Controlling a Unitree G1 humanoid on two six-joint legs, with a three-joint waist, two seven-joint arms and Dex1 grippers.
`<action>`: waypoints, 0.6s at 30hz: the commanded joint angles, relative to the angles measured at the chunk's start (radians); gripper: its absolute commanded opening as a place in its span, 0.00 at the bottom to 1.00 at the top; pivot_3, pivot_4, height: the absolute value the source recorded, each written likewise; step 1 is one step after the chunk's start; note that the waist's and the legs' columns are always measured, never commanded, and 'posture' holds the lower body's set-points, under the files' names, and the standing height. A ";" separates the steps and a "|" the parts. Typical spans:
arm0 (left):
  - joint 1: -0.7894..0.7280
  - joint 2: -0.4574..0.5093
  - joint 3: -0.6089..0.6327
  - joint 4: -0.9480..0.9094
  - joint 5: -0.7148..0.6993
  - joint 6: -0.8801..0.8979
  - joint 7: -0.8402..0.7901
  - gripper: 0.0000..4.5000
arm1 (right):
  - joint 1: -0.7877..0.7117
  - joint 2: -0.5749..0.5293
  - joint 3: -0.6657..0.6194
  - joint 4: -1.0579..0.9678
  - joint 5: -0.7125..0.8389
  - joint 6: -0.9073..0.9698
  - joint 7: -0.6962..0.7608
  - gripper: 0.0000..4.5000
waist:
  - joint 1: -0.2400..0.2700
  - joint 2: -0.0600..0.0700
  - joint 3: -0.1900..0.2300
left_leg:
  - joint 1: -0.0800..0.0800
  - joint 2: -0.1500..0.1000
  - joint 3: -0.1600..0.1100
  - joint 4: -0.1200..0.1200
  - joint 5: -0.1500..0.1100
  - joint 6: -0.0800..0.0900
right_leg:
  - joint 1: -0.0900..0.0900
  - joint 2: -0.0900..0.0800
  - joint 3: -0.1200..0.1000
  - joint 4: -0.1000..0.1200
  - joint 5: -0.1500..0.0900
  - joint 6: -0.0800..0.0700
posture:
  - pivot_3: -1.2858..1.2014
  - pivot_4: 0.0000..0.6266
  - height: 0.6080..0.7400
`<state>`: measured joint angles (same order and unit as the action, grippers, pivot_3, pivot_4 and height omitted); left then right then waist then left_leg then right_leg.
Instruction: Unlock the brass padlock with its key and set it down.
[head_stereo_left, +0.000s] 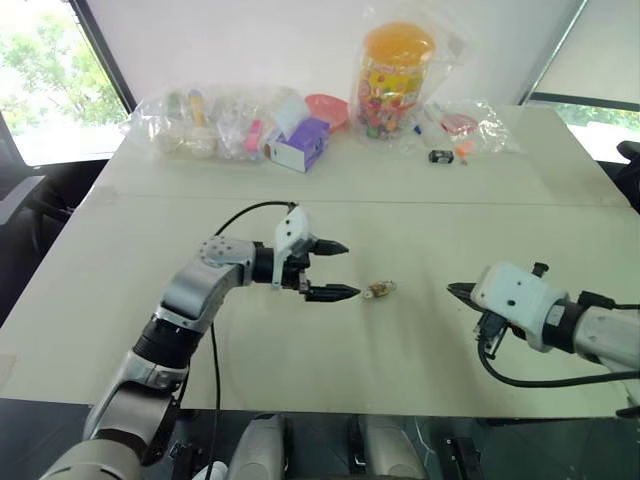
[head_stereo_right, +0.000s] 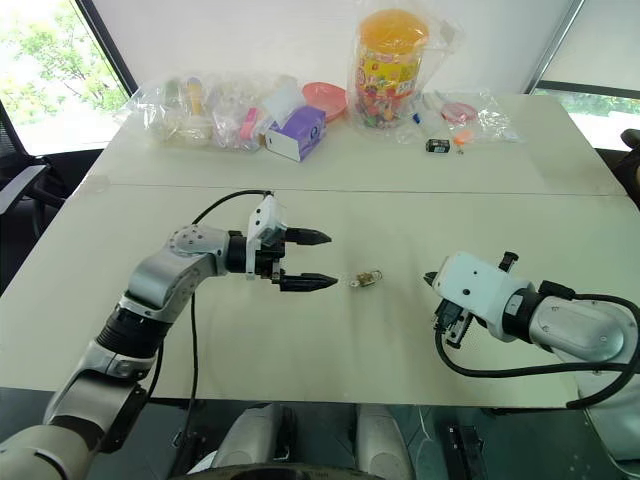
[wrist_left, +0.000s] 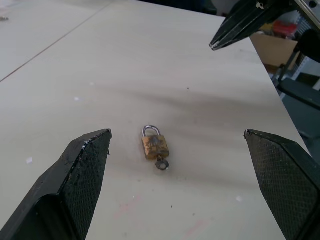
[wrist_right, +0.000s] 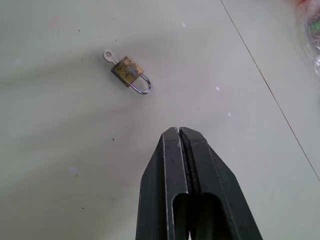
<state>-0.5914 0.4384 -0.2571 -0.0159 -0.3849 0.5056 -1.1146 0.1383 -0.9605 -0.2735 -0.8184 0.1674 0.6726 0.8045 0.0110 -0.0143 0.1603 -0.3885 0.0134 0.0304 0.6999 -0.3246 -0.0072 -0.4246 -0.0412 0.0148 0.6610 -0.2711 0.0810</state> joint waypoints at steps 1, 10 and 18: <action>0.005 0.009 0.016 -0.048 -0.021 -0.001 -0.015 0.99 | -0.029 -0.008 0.015 -0.009 0.008 -0.007 -0.002 0.00 | 0.000 0.000 0.000 | 0.000 0.000 0.000 0.000 0.000 0.000 | 0.000 0.000 0.000 0.000 0.000 0.000 | 0.52 0.24 0.96; 0.030 0.017 0.028 -0.101 -0.033 0.038 0.021 0.99 | -0.072 -0.010 0.069 0.028 0.010 -0.033 0.010 0.00 | 0.000 0.000 0.000 | 0.000 0.000 0.000 0.000 0.000 0.000 | 0.000 0.000 0.000 0.000 0.000 0.000 | 0.52 0.24 0.96; 0.040 0.047 0.033 -0.123 -0.038 0.047 0.027 0.99 | -0.108 -0.020 0.102 0.093 0.002 -0.093 0.038 0.00 | 0.000 0.000 0.000 | 0.000 0.000 0.000 0.000 0.000 0.000 | 0.000 0.000 0.000 0.000 0.000 0.000 | 0.52 0.24 0.96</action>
<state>-0.5505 0.4759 -0.2450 -0.0959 -0.4146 0.5581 -1.0879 0.0467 -0.9648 -0.1639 -0.7251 0.1708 0.6045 0.8347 0.0107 -0.0143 0.1603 -0.3885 0.0135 0.0304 0.6999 -0.3246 -0.0072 -0.4246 -0.0414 0.0147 0.6610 -0.2711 0.0810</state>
